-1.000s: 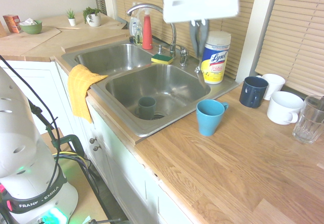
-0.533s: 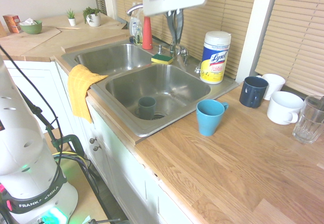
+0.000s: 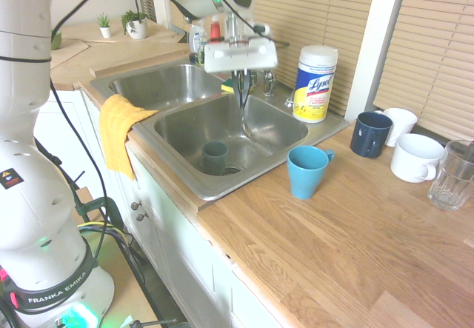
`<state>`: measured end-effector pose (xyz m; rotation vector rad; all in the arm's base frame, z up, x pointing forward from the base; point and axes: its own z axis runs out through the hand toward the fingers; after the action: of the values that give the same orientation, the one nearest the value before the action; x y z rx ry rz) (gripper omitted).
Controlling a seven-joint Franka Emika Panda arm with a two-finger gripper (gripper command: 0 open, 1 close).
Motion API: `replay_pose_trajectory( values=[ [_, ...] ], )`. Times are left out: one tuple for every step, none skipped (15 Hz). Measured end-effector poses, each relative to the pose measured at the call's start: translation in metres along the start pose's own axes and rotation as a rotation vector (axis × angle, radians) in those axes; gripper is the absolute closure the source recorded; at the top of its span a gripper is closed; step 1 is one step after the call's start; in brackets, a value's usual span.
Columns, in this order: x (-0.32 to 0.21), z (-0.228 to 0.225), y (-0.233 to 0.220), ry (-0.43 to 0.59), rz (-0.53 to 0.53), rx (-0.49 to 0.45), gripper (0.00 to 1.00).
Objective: Put the spoon into the sink
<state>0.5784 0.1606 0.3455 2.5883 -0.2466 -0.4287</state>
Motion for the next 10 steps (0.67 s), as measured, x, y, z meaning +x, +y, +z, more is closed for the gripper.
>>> replay_pose_trajectory(
  values=[
    [0.008,0.016,-0.004,-0.02,0.001,0.0,1.0],
    [0.015,0.032,-0.009,-0.043,0.001,-0.001,1.0],
    [0.021,0.048,-0.014,-0.068,0.0,0.0,1.0],
    [0.028,0.065,-0.02,-0.09,-0.002,-0.003,1.0],
    [0.035,0.081,-0.025,-0.103,-0.004,-0.005,1.0],
    [0.042,0.096,-0.03,-0.117,-0.004,-0.008,1.0],
    [0.046,0.109,-0.034,-0.135,-0.004,-0.007,1.0],
    [0.049,0.117,-0.037,-0.155,-0.005,0.0,1.0],
    [0.053,0.12,-0.039,-0.168,-0.005,0.011,1.0],
    [0.057,0.122,-0.038,-0.175,-0.003,0.023,1.0]
  ],
)
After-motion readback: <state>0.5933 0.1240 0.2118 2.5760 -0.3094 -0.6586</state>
